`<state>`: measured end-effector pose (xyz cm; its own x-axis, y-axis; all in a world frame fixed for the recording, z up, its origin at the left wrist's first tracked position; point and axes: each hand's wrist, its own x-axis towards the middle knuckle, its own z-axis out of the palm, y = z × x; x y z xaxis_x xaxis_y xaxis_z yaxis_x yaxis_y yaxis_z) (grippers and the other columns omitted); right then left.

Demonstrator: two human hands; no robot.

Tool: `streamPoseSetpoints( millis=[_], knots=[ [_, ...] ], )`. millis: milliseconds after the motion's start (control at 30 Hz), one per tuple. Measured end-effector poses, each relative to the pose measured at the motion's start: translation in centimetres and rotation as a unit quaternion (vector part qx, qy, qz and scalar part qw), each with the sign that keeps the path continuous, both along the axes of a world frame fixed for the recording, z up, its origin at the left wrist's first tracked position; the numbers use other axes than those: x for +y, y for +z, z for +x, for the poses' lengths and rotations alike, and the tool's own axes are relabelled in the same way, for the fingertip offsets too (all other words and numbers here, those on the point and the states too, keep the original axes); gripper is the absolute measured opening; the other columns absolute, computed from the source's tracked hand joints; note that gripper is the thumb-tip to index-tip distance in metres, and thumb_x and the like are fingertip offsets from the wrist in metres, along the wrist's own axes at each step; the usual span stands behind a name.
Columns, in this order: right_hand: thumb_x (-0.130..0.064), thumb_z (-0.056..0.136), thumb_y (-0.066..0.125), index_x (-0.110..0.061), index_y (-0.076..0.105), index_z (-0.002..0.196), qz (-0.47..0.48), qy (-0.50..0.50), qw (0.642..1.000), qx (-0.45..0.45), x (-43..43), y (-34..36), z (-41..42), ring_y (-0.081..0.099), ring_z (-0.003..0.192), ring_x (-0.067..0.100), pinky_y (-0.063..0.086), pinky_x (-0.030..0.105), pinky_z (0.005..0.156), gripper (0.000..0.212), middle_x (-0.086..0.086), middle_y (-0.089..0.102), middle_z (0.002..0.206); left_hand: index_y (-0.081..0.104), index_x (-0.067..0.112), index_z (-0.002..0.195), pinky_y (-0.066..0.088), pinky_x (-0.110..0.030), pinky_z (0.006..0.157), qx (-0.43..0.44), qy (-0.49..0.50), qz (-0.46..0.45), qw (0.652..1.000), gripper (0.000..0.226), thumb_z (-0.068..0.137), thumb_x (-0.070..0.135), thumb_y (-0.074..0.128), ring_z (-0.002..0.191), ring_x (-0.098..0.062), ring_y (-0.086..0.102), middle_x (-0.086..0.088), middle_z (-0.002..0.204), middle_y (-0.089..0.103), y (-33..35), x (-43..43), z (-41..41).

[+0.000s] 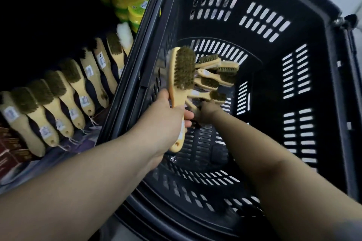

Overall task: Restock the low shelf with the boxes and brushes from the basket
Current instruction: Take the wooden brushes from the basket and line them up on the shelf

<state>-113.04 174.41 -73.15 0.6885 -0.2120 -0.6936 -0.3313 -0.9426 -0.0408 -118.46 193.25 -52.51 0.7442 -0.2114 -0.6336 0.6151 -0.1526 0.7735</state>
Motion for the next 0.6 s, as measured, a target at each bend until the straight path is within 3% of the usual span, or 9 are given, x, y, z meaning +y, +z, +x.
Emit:
streamPoseSetpoints(
  millis=[100, 167, 267, 367, 433, 500, 600],
  knots=[
    [-0.049, 0.080, 0.064, -0.022, 0.054, 0.107, 0.074, 0.035, 0.994, 0.070, -1.5, 5.2, 0.1, 0.060, 0.096, 0.023, 0.048, 0.031, 0.080, 0.039, 0.007, 0.062, 0.109, 0.050, 0.022, 0.115, 0.049, -0.020, 0.071, -0.028, -0.038, 0.013, 0.999, 0.032, 0.094, -0.001, 0.043, 0.082, -0.010, 0.058, 0.003, 0.087, 0.060, 0.2, 0.0, 0.0],
    [-0.036, 0.077, 0.071, -0.026, 0.053, 0.103, 0.141, 0.054, 0.985, 0.087, -3.1, 10.3, 0.8, 0.061, 0.093, 0.020, 0.051, 0.031, 0.081, 0.032, 0.004, 0.063, 0.109, 0.056, 0.017, 0.110, 0.044, -0.007, 0.059, -0.043, -0.054, 0.023, 0.997, 0.032, 0.092, -0.005, 0.041, 0.078, -0.008, 0.055, 0.005, 0.083, 0.058, 0.3, 0.0, 0.0],
    [-0.017, 0.074, 0.072, -0.024, 0.065, 0.107, 0.269, 0.060, 0.958, 0.082, -4.4, 18.2, 0.8, 0.061, 0.101, 0.021, 0.050, 0.038, 0.092, 0.034, 0.004, 0.067, 0.108, 0.059, 0.019, 0.099, 0.043, -0.023, 0.078, -0.040, -0.072, 0.042, 0.996, 0.028, 0.091, -0.004, 0.044, 0.092, -0.015, 0.056, 0.004, 0.088, 0.060, 0.4, 0.2, 0.0],
    [-0.011, 0.071, 0.062, -0.014, 0.066, 0.103, 0.420, 0.012, 0.904, 0.079, -4.0, 23.3, -0.5, 0.062, 0.078, 0.005, 0.050, 0.019, 0.064, 0.032, -0.007, 0.070, 0.088, 0.058, 0.021, 0.091, 0.044, -0.032, 0.086, -0.024, -0.100, 0.048, 0.994, 0.025, 0.092, 0.000, 0.046, 0.104, -0.022, 0.057, -0.004, 0.101, 0.063, 0.5, 0.3, -0.2],
    [-0.009, 0.072, 0.056, -0.008, 0.064, 0.098, 0.481, -0.024, 0.875, 0.052, -3.4, 24.4, -1.0, 0.054, 0.070, 0.009, 0.043, 0.014, 0.052, 0.027, -0.002, 0.065, 0.082, 0.059, 0.020, 0.097, 0.048, -0.042, 0.093, -0.007, -0.123, 0.027, 0.992, 0.022, 0.093, 0.003, 0.047, 0.102, -0.025, 0.061, -0.012, 0.104, 0.067, 0.6, 0.1, -0.2],
    [-0.009, 0.072, 0.057, -0.007, 0.062, 0.095, 0.506, -0.054, 0.861, 0.013, -2.7, 24.5, -1.0, 0.049, 0.070, 0.015, 0.042, 0.016, 0.051, 0.023, 0.007, 0.059, 0.083, 0.057, 0.018, 0.108, 0.055, -0.042, 0.083, 0.004, -0.117, -0.018, 0.993, 0.018, 0.096, 0.010, 0.046, 0.089, -0.025, 0.068, -0.014, 0.096, 0.071, 0.7, 0.0, -0.2],
    [-0.007, 0.076, 0.065, -0.008, 0.059, 0.090, 0.536, -0.124, 0.835, -0.031, -2.0, 23.3, -0.4, 0.054, 0.065, 0.013, 0.047, 0.015, 0.052, 0.016, 0.001, 0.066, 0.075, 0.055, 0.022, 0.108, 0.058, -0.030, 0.060, 0.017, -0.104, -0.059, 0.993, 0.023, 0.096, 0.039, 0.045, 0.067, -0.019, 0.070, -0.006, 0.077, 0.073, 1.1, 0.1, -0.1]
  ],
)
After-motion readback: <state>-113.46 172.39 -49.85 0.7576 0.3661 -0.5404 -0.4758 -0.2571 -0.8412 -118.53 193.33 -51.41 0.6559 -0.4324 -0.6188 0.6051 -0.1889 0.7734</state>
